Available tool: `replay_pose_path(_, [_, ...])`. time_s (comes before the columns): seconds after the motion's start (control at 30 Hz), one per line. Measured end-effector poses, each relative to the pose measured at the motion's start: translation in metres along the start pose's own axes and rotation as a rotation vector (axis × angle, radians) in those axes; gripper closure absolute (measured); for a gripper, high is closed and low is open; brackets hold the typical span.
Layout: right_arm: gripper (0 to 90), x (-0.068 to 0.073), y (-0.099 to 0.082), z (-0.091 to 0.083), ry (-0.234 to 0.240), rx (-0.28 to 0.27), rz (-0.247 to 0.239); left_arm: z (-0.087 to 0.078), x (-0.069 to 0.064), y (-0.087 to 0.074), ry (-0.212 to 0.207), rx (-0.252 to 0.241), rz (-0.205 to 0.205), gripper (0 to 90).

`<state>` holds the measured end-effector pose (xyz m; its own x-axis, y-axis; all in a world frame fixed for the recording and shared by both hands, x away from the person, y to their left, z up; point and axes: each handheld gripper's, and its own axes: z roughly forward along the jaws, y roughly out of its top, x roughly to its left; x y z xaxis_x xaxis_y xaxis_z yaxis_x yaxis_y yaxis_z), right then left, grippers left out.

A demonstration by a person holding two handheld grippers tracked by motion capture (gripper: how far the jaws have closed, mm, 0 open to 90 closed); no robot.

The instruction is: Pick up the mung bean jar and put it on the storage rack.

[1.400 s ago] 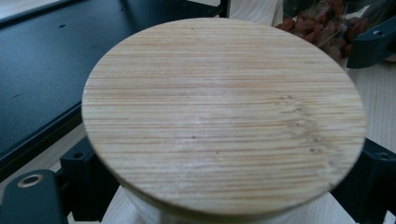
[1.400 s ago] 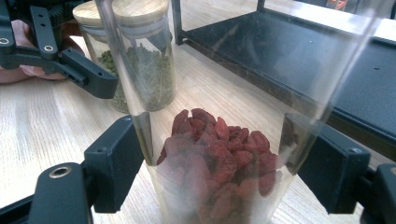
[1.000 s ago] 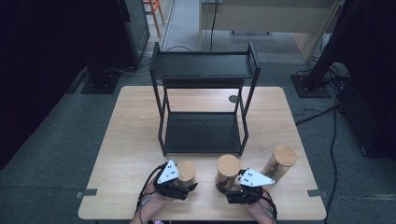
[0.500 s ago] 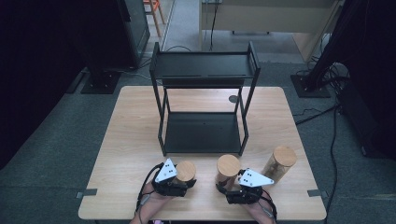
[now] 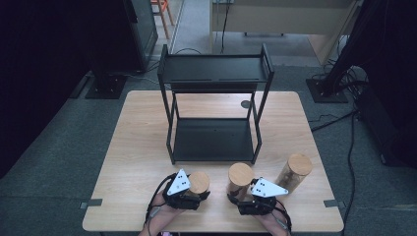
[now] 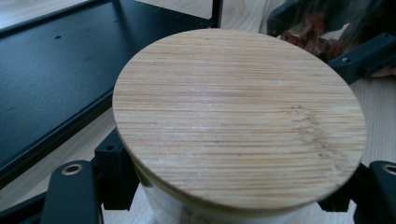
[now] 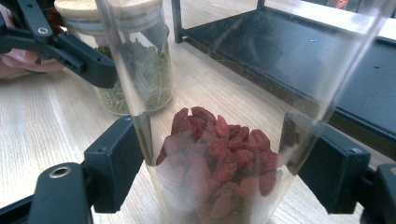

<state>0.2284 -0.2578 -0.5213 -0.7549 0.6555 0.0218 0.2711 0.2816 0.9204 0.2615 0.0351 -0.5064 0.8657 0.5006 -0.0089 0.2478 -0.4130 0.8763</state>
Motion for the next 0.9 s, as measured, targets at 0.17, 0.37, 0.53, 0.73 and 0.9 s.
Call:
replay_pose_path(0.17, [21.0, 0.000, 0.000, 0.000, -0.001, 0.001, 0.000, 0.000, 0.002, 0.004, 0.003, 0.014, 0.003, 25.4])
replay_pose_path(0.37, [20.6, 0.000, 0.000, 0.000, -0.001, 0.000, 0.000, -0.001, 0.010, 0.006, 0.028, 0.015, -0.016, 25.5])
replay_pose_path(0.53, [20.4, 0.001, -0.001, 0.000, -0.002, -0.001, -0.005, -0.001, 0.019, 0.010, 0.053, 0.011, -0.039, 25.5])
replay_pose_path(0.73, [20.1, 0.001, -0.001, 0.000, -0.002, -0.002, -0.005, 0.002, 0.021, 0.016, 0.061, -0.001, -0.031, 25.6])
replay_pose_path(0.9, [20.0, 0.001, -0.001, 0.000, -0.004, -0.004, -0.005, 0.007, 0.023, 0.022, 0.063, -0.004, -0.021, 25.6])
